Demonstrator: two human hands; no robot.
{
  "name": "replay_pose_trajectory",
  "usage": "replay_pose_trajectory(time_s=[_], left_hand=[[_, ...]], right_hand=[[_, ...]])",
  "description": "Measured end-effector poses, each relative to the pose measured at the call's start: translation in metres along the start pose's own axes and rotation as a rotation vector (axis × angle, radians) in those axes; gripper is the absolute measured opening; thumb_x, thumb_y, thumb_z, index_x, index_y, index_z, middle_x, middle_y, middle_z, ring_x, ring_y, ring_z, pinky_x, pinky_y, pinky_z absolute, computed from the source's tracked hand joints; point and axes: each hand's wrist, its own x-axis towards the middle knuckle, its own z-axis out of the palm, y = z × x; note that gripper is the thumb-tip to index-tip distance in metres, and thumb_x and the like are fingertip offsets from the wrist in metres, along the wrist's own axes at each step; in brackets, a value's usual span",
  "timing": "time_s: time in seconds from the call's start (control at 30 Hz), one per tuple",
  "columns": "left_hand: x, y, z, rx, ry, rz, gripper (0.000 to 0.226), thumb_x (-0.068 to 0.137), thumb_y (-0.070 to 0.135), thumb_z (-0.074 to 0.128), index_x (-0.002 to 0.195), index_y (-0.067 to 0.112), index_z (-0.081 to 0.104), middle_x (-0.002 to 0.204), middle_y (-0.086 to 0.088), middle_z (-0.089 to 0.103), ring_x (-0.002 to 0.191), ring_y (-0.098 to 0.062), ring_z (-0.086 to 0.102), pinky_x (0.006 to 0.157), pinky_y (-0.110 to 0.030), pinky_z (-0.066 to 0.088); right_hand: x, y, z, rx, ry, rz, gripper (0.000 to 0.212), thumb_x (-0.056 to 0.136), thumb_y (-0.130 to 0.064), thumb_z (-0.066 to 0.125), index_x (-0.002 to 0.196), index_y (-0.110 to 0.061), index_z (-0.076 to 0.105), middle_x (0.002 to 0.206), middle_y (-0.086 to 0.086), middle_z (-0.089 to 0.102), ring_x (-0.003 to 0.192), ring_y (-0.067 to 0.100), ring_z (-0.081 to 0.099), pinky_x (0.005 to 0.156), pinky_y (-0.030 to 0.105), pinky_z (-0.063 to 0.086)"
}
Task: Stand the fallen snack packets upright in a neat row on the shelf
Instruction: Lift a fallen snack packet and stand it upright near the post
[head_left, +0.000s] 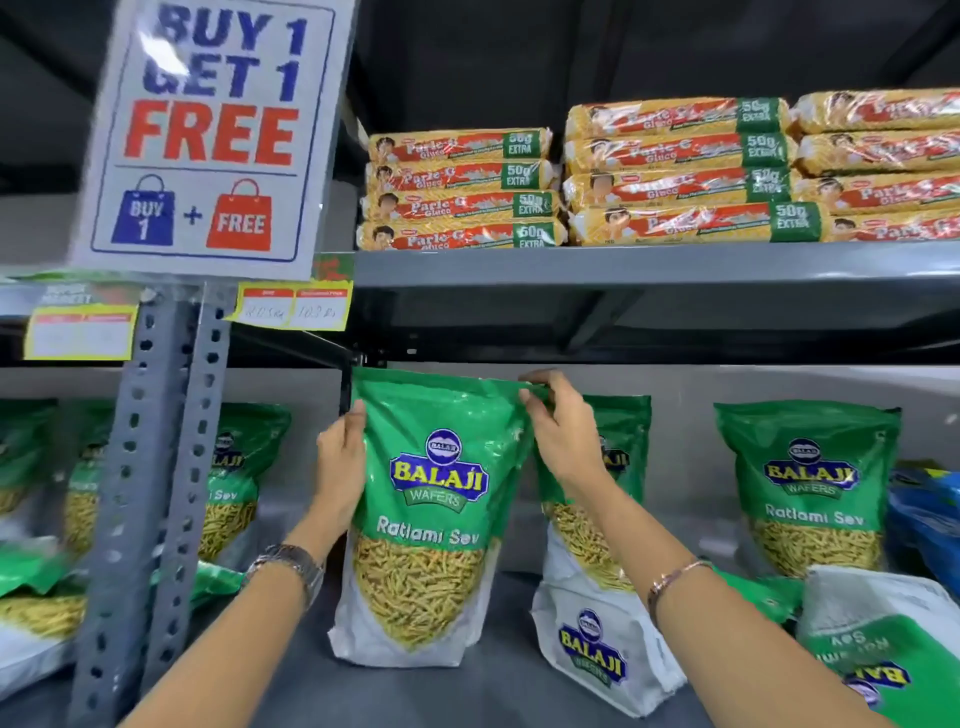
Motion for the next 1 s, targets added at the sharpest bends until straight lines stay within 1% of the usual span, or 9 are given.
replay_pose_trajectory(time_s=[0.1,0.2,0.33,0.47,0.57,0.67,0.73,0.83,1.0], left_hand=[[0.004,-0.016,0.000,-0.087,0.125,-0.116,0.045,0.094,0.032,0.037,0.054,0.012,0.035,0.056,-0.003,0.027,0.059,-0.015,0.029,0.051,-0.031,0.019],[0.004,-0.035,-0.001,-0.223,0.158,-0.214,0.055,0.091,0.042,0.039,0.084,-0.010,0.055,0.068,-0.003,0.038,0.073,-0.019,0.036,0.062,-0.031,0.027],[0.006,-0.053,-0.004,-0.259,0.096,-0.290,0.038,0.090,0.047,0.038,0.077,0.015,0.052,0.070,-0.002,0.050,0.065,-0.017,0.047,0.056,-0.030,0.039],[0.005,-0.053,-0.003,-0.264,0.075,-0.271,0.033,0.091,0.044,0.038,0.070,0.021,0.048,0.068,0.001,0.050,0.062,-0.015,0.047,0.053,-0.028,0.042],[0.006,-0.053,-0.004,-0.242,0.072,-0.241,0.034,0.092,0.043,0.037,0.069,0.020,0.049,0.069,-0.001,0.049,0.064,-0.016,0.046,0.056,-0.030,0.039],[0.005,-0.049,-0.001,-0.234,0.060,-0.230,0.035,0.094,0.039,0.035,0.069,0.020,0.050,0.066,0.000,0.054,0.057,-0.014,0.049,0.051,-0.027,0.042],[0.004,-0.052,-0.001,-0.247,0.058,-0.280,0.038,0.093,0.043,0.034,0.069,0.018,0.049,0.066,-0.002,0.053,0.058,-0.017,0.052,0.050,-0.027,0.044],[-0.002,-0.064,-0.006,-0.247,0.050,-0.354,0.047,0.083,0.061,0.037,0.076,0.016,0.048,0.076,-0.007,0.047,0.072,-0.023,0.047,0.062,-0.036,0.039],[-0.011,-0.072,-0.004,-0.272,0.067,-0.416,0.041,0.085,0.055,0.041,0.075,0.017,0.050,0.072,-0.007,0.046,0.075,-0.023,0.045,0.065,-0.039,0.039]], right_hand=[[0.014,-0.003,0.016,0.126,-0.055,0.083,0.023,0.087,-0.021,0.062,0.105,-0.007,0.061,0.096,0.008,0.068,0.091,0.022,0.061,0.077,0.030,0.047],[0.014,0.004,0.030,0.213,-0.060,0.148,0.028,0.084,-0.024,0.066,0.102,-0.003,0.061,0.095,0.011,0.066,0.090,0.021,0.059,0.083,0.034,0.047],[0.007,0.018,0.044,0.354,-0.026,0.220,0.007,0.084,-0.022,0.065,0.082,-0.019,0.059,0.086,0.008,0.065,0.083,0.020,0.061,0.070,0.029,0.050],[-0.001,0.024,0.051,0.373,0.021,0.248,0.008,0.085,-0.020,0.064,0.081,-0.020,0.058,0.080,0.008,0.064,0.076,0.018,0.058,0.056,0.022,0.051],[0.000,0.022,0.050,0.318,0.076,0.209,0.016,0.082,-0.017,0.068,0.072,-0.023,0.058,0.065,-0.004,0.059,0.066,0.013,0.054,0.065,0.032,0.051],[-0.003,0.020,0.052,0.280,0.129,0.186,0.012,0.081,-0.019,0.069,0.087,-0.009,0.066,0.064,-0.006,0.057,0.064,0.012,0.053,0.070,0.037,0.052],[-0.008,0.021,0.053,0.329,0.129,0.206,0.013,0.083,-0.020,0.068,0.089,-0.010,0.064,0.066,-0.003,0.059,0.063,0.013,0.055,0.066,0.036,0.055],[-0.019,0.027,0.054,0.393,0.051,0.256,0.015,0.086,-0.022,0.063,0.093,-0.009,0.061,0.070,-0.001,0.060,0.060,0.011,0.056,0.064,0.032,0.053],[-0.028,0.035,0.060,0.307,0.032,0.233,0.019,0.090,-0.019,0.057,0.098,-0.004,0.064,0.087,0.014,0.069,0.080,0.026,0.065,0.078,0.043,0.055]])
